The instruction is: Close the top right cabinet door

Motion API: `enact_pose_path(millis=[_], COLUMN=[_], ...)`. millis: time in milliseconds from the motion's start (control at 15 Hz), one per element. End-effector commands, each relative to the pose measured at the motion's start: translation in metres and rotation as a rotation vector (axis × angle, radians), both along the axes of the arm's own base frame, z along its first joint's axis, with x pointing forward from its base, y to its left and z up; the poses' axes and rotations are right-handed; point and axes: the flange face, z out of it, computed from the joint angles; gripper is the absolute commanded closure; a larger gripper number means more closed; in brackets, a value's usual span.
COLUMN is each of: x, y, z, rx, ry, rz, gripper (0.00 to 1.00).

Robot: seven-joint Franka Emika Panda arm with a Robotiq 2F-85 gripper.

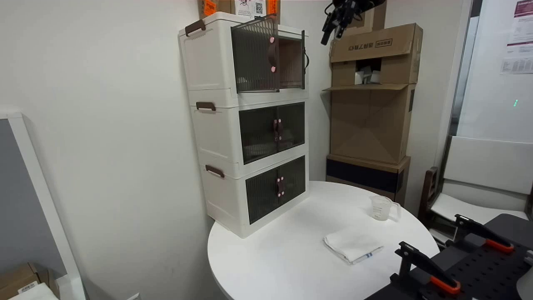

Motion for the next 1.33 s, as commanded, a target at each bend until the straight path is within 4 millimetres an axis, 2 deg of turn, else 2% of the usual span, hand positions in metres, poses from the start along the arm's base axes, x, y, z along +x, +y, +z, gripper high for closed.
enact_pose_path(millis=[0,267,467,800,1067,1133,1267], x=[-0.017,-0.015,-0.003,0.028,0.059,0.043,0.053], y=[-0.020,-0.048,-0.057,-0.057,-0.044,-0.050,-0.044], z=[0.012,0.023,0.018,-0.013,-0.034,-0.033,-0.041], rx=[-0.002,-0.035,-0.033,0.018,0.096,0.052,0.073], ry=[-0.029,-0.174,-0.262,-0.291,-0.310,-0.294,-0.288], rz=[-0.018,-0.237,-0.363,-0.478,-0.489,-0.473,-0.472], gripper=[0.00,0.00,0.00,0.00,0.00,0.00,0.00])
